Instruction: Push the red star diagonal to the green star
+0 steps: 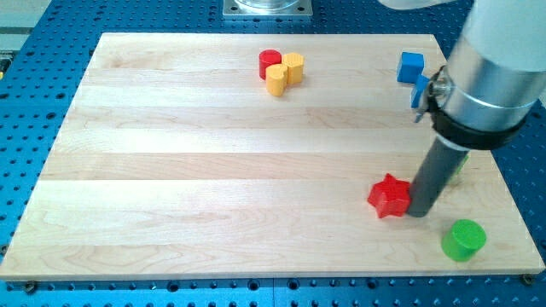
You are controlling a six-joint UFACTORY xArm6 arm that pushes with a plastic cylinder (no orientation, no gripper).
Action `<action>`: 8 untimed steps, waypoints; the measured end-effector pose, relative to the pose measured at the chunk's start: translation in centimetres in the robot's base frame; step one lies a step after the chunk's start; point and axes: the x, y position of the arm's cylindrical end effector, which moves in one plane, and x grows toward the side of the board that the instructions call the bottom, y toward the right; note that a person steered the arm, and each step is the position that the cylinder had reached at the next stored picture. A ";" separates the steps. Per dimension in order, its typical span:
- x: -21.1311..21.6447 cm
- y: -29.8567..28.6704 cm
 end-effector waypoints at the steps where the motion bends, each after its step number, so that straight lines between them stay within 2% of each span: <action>1: -0.2 -10.1; 2: -2.0 -14.3; 3: 3.9 -12.9; 4: 0.8 -19.1; 5: -4.7 -23.1; 6: -5.9 -19.2; 8: -1.8 -16.8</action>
